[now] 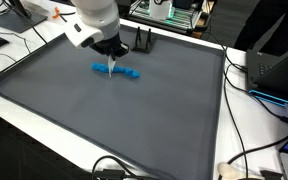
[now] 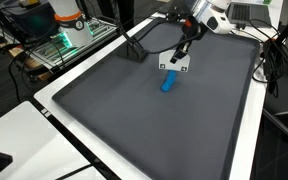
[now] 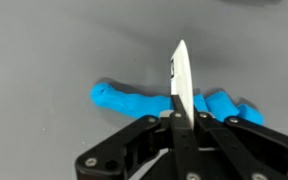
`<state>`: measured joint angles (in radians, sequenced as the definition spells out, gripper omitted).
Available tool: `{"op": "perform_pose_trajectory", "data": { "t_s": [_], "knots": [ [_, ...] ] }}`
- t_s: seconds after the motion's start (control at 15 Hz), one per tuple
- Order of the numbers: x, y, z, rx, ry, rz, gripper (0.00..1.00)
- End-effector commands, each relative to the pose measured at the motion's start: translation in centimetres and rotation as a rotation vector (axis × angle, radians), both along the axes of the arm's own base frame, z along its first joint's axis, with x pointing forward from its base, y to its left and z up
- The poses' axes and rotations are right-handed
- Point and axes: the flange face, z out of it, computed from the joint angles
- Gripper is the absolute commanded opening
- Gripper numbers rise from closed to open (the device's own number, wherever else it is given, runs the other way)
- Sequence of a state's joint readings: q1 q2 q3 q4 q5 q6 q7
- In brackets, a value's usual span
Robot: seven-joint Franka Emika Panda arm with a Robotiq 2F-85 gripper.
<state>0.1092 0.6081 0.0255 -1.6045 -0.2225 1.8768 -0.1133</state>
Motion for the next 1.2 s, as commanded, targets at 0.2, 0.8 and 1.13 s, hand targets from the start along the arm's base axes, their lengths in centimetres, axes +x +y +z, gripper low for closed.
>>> {"op": "perform_pose_trajectory", "data": {
  "t_s": [0.2,0.8,1.13],
  "knots": [
    [-0.2,-0.3,-1.2,-0.009,-0.040,-0.025,0.01],
    [-0.6,-0.3,-2.9,-0.013,-0.035,-0.026,0.01],
    [-0.7,-0.2,-3.8,-0.021,-0.004,-0.017,0.01]
  ]
}}
